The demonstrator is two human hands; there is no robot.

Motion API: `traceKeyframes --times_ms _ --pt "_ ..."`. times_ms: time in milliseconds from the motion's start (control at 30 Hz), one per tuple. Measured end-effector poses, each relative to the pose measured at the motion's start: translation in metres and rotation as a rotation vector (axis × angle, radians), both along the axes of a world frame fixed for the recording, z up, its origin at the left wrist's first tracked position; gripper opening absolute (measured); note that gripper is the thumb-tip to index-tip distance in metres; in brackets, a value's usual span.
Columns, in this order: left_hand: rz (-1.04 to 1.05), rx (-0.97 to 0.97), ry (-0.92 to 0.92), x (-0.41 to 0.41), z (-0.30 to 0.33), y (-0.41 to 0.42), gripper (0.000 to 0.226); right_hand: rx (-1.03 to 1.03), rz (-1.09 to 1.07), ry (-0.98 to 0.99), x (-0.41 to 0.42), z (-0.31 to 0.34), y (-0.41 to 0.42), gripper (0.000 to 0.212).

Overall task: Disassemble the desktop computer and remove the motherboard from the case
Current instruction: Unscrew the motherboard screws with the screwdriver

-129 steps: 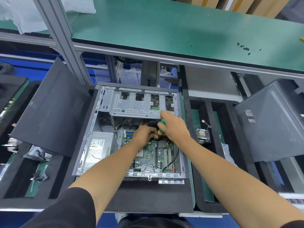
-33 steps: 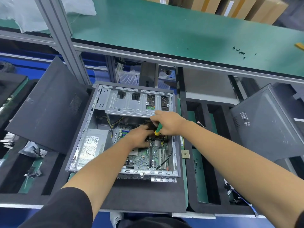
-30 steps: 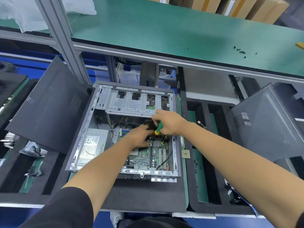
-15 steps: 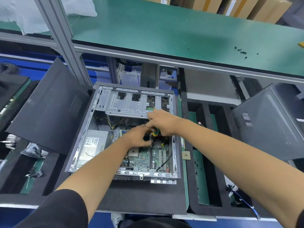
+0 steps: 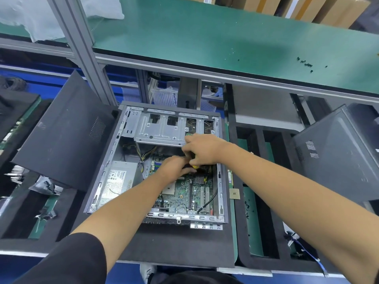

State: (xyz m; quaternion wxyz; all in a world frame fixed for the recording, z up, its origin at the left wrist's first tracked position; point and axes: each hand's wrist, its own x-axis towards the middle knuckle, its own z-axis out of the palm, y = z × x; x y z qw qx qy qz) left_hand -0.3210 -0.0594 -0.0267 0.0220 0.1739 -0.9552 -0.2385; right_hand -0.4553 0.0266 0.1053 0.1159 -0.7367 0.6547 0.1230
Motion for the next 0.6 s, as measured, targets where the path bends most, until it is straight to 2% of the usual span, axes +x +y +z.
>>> traceKeyframes --times_ms 167,267,500,600 --pt "0.016 -0.020 -0.026 -0.0001 0.0018 0.0028 0.041 -0.034 -0.168 0.107 0.0039 0.0018 0.0012 0.030" --pt "0.037 0.015 -0.010 0.0009 0.0017 0.0016 0.038 -0.018 -0.200 0.163 0.0077 0.0012 0.0018 0.029" --pt "0.068 0.169 0.013 -0.0001 -0.0022 -0.0024 0.031 0.095 -0.182 -0.064 0.0061 0.0040 0.0010 0.010" --pt "0.093 0.237 -0.021 -0.0020 -0.0045 -0.0012 0.025 0.134 -0.182 -0.206 0.0088 0.0043 0.0019 0.017"
